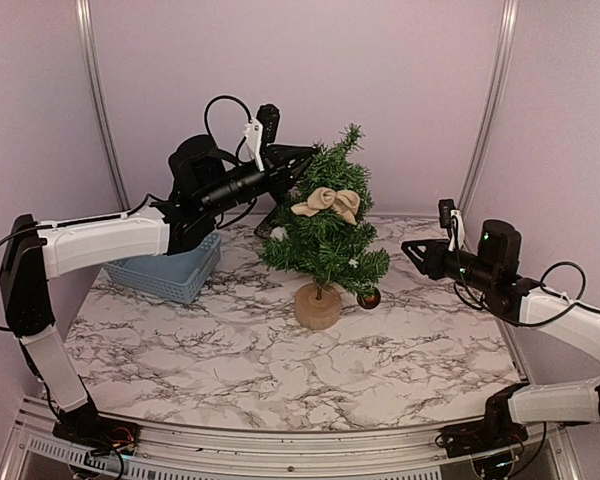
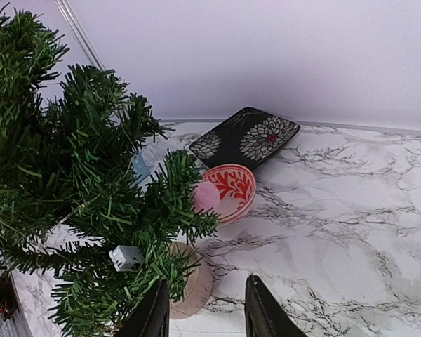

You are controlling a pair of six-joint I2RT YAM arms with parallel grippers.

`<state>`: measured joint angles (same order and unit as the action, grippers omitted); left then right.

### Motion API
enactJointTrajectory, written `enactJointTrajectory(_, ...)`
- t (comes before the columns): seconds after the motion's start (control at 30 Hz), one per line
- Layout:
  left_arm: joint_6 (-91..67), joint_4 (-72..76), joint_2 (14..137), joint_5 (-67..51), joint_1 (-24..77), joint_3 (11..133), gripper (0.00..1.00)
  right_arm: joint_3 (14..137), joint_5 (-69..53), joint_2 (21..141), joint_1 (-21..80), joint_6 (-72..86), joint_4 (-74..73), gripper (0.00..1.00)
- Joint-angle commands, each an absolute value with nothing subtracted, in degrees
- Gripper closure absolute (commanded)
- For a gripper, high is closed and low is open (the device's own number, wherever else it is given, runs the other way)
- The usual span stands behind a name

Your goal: Decorate the small christmas tree

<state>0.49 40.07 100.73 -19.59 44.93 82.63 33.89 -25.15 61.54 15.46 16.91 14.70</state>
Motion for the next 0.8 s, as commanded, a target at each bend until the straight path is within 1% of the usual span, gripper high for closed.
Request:
enactJointTrajectory(0.0, 0.89, 42.1, 97.83, -18.61, 45.44, 80.14, 1.0, 33.88, -25.19, 61.78, 15.08, 17.65, 16.59, 0.64)
enactJointTrajectory(0.07, 0.9, 42.1, 97.43, -18.12, 45.42, 79.71, 0.99, 33.84, -25.14, 61.83, 15.03, 17.75, 16.61, 0.64)
enactJointTrajectory(0.1, 0.9, 42.1, 97.26, -17.71, 45.44, 79.5, 0.94, 33.84, -25.15, 61.78, 15.03, 17.87, 16.69, 0.64)
enactJointTrajectory(0.2, 1.29, 42.1, 96.29, -16.23, 45.44, 79.24, 0.84, 33.83, -25.22, 61.81, 15.03, 18.14, 16.87, 0.64)
enactJointTrajectory(0.3, 2.07, 42.1, 95.03, -14.4, 45.37, 78.84, 0.7, 33.93, -25.17, 61.79, 15.03, 18.35, 16.84, 0.64)
enactJointTrajectory(0.57, 1.49, 41.35, 90.04, -9.93, 44.58, 75.43, 0.43, 34.1, -25.07, 61.74, 15.03, 18.37, 16.88, 0.64)
enactJointTrajectory(0.67, -2.37, 38.18, 86.97, -8.44, 41.87, 73.96, 0.39, 34.48, -24.93, 61.58, 15.05, 18.0, 16.25, 0.64)
enactJointTrajectory(0.77, -5.43, 29.84, 83.55, -6.63, 37.01, 72.65, 0.36, 34.71, -24.71, 61.44, 15.07, 17.67, 15.76, 0.63)
